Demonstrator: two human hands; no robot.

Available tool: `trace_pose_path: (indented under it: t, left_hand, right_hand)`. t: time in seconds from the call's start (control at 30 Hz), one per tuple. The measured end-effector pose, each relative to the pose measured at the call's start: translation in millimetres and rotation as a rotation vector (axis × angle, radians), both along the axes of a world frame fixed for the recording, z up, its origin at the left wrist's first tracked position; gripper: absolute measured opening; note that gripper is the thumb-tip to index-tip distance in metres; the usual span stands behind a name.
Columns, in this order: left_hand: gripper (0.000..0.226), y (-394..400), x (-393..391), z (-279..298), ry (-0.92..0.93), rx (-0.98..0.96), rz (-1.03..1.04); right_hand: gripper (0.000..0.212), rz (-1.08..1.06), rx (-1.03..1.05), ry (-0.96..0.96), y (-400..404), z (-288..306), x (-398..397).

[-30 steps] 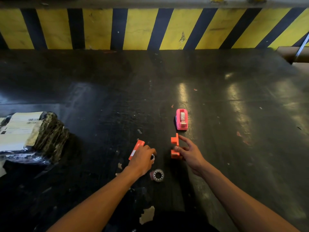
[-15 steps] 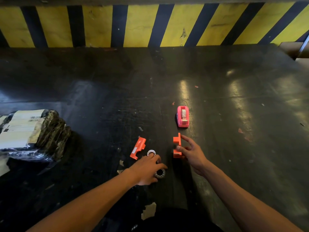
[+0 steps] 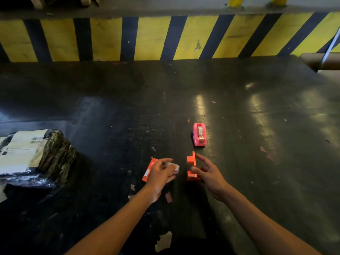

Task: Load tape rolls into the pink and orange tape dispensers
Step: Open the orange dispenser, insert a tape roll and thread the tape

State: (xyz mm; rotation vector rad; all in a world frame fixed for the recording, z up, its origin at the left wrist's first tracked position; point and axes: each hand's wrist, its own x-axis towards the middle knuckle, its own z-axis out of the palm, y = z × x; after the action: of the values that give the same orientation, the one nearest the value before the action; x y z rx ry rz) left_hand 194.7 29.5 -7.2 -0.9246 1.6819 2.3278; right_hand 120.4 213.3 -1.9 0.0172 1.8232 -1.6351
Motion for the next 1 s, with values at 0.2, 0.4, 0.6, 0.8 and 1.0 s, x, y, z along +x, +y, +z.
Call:
trace_pose_path:
  t: [0.2,0.4,0.6,0.8,1.0]
  left_hand:
    - [0.030,4.1,-6.9,5.9,-0.098,0.075,0.138]
    - [0.031,7.0,-13.0,12.4,-0.171,0.250,0.150]
    - [0.039,7.7,-13.1,22.2,-0.121,0.208,0.019]
    - [0.036,1.3,-10.7,25.5,-0.008,0.205,-0.052]
    - [0.045,-0.8,-9.8,25.5,0.058,0.062,-0.151]
  right_hand:
    - [0.058,0.096,-0.044,0.057,-6.3,2.6,1.8]
    - [0.059,0.138,-0.034,0.173,-9.9,0.4,4.8]
    - [0.060,0.128,-0.025,0.254,-11.0,0.5,7.4]
    - [0.057,0.150,-0.061,0.201,-10.1,5.3,8.4]
    - [0.057,0.141,-0.080,0.169,-9.8,3.9,8.4]
